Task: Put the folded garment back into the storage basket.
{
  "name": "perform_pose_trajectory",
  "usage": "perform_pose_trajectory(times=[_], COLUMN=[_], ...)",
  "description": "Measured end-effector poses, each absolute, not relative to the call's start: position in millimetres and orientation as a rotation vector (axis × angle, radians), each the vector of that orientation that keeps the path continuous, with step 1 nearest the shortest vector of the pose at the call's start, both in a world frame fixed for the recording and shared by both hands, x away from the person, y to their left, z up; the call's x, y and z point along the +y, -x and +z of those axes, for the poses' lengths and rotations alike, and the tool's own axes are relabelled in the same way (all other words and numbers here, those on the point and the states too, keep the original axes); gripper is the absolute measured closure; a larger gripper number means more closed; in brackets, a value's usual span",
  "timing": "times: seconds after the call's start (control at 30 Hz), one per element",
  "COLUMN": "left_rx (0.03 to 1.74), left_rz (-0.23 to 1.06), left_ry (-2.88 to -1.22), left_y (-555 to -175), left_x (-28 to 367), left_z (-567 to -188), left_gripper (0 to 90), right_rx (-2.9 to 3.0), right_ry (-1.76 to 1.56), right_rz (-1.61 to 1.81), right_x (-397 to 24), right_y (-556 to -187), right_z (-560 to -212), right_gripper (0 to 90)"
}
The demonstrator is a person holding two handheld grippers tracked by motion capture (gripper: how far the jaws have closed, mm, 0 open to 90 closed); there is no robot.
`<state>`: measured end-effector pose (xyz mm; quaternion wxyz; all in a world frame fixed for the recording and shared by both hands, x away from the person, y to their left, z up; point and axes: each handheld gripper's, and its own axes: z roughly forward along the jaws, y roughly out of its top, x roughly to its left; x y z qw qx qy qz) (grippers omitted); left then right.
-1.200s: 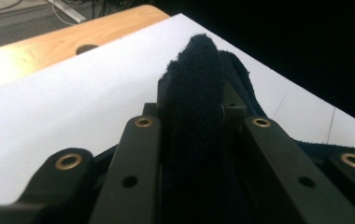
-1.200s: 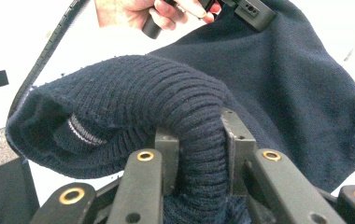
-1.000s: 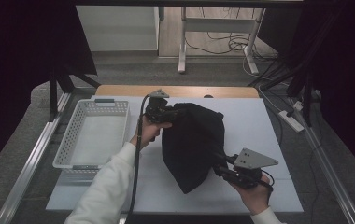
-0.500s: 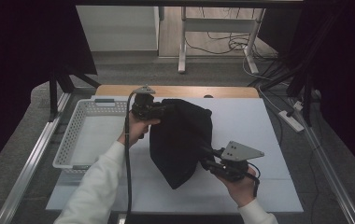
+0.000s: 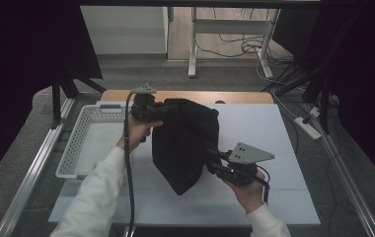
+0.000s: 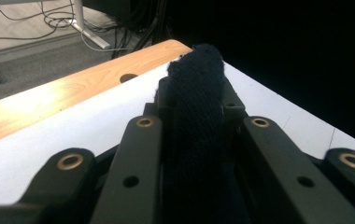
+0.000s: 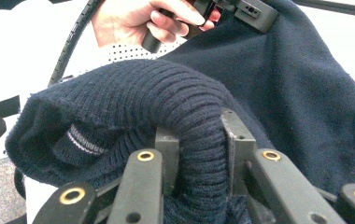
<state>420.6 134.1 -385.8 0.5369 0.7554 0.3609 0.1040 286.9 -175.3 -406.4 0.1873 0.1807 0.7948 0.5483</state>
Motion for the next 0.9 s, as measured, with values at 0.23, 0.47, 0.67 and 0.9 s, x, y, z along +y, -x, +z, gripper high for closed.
perform_pose_trajectory(times=[0.23,0.47,0.67,0.9], left_rx=[0.863,0.873,0.887,0.906], left_rz=[0.271,0.294,0.318,0.355], left_ry=[-1.779,-1.755,-1.733,-1.716], left_y=[-418,-414,-409,-403], left_x=[149,168,189,217], left_z=[-377,-369,-363,-355], left_gripper=[76.0,76.1,76.1,76.1], right_rx=[2.249,2.257,2.268,2.276], right_ry=[-0.484,-0.458,-0.423,-0.384], right_rz=[1.566,1.585,1.604,1.639], right_x=[-162,-145,-127,-103], right_y=[-291,-296,-300,-305], right_z=[-402,-398,-396,-394], right_gripper=[72.4,72.5,72.5,72.5])
